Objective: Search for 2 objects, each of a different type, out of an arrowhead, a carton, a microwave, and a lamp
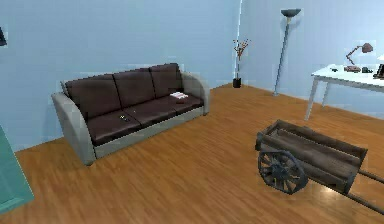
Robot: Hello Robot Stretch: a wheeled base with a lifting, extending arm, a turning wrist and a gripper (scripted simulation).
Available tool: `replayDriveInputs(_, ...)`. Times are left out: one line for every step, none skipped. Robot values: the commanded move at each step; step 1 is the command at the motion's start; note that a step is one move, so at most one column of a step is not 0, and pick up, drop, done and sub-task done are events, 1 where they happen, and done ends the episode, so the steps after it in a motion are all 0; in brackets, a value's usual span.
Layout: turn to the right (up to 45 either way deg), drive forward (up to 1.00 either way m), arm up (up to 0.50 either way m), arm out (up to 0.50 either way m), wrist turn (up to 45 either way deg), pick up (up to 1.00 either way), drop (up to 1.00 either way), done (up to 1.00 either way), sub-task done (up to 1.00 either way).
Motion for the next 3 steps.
replayDriveInputs(6.0,0.00,0.00,0.00,0.0,0.00,0.00,0.00,0.00)
replayDriveInputs(0.0,1.00,0.00,0.00,0.0,0.00,0.00,0.00,0.00)
replayDriveInputs(3.0,0.00,0.00,0.00,0.0,0.00,0.00,0.00,0.00)
